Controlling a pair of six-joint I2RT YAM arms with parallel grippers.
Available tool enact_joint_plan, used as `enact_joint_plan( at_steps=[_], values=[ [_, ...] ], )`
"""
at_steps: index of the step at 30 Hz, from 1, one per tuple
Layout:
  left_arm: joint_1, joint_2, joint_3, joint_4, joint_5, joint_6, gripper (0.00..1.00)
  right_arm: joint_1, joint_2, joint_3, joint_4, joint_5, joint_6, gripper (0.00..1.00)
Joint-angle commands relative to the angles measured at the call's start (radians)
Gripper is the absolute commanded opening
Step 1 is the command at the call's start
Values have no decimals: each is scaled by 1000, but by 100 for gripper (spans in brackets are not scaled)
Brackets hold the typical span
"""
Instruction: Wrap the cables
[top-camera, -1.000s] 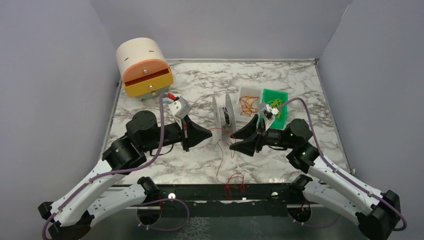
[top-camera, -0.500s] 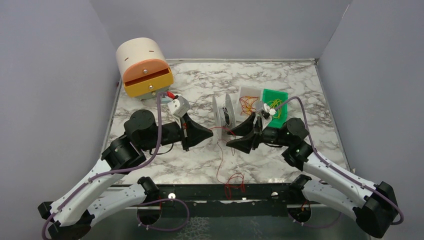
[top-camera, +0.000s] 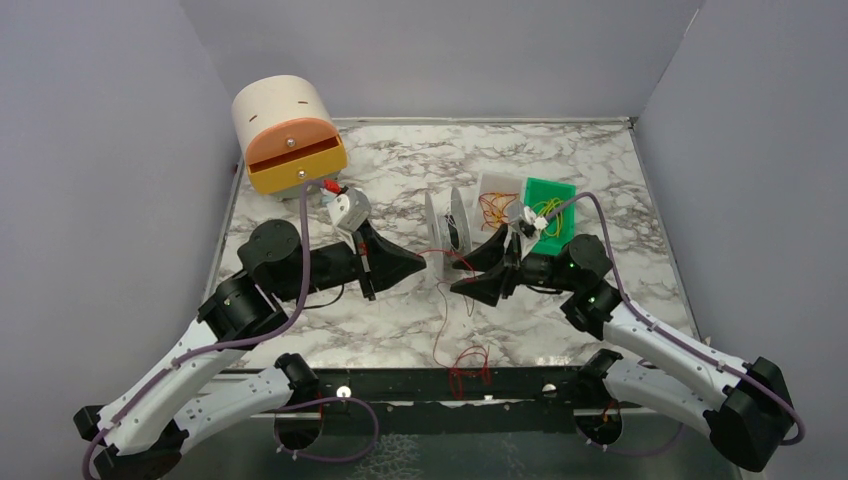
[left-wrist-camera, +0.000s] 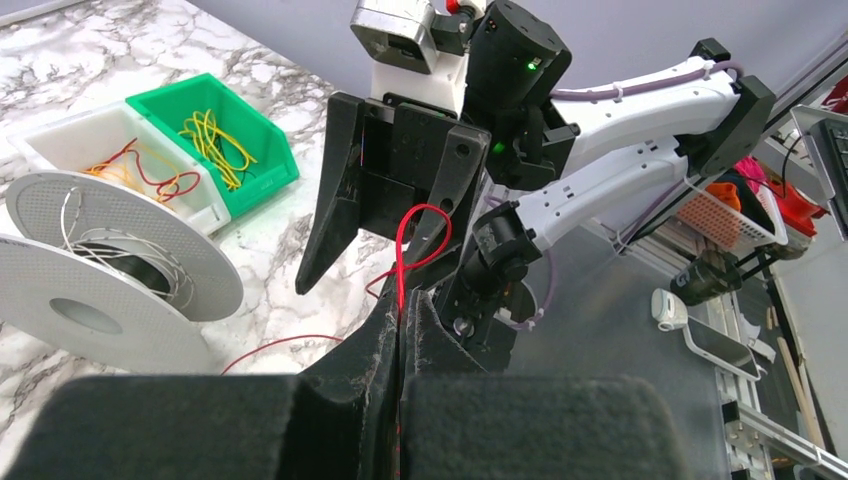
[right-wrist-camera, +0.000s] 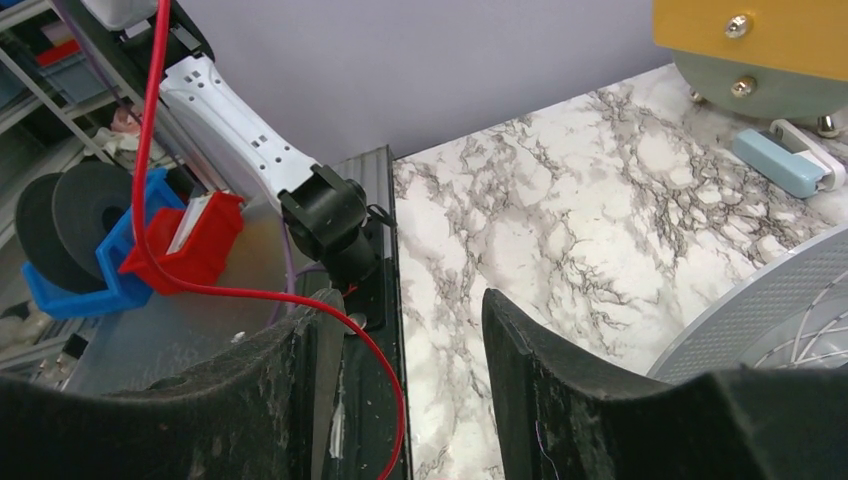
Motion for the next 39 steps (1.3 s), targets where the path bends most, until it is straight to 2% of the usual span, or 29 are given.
enact_joint_plan(
  at_steps=[1,3,4,6,8,9,18,25,39],
  values=[
    [1,-23,33,42,13,-20,0,1,-1,-15,37,13,-17,55],
    [1,-26,32,41,12,-19,0,2,-10,-21,38,11,-15,50],
    [0,-27,32,41,10,-20,0,2,-18,-23,37,9,-15,45],
    [1,-28,30,42,1,-21,0,2,-31,-25,34,6,-15,27],
    [1,-31,25,41,-14,-20,0,1,-54,-31,24,15,-8,4],
    [0,-34,22,39,-27,-18,0,1,-71,-33,11,27,-6,2],
    [1,-102,-40,-54,-216,15,0,1,-321,35,-246,219,-70,1],
    [1,-112,-130,-64,-177,5,0,1,-411,142,-347,330,-111,1],
    [1,-94,-214,-63,-133,6,0,1,-395,300,-377,353,-158,1]
  ],
)
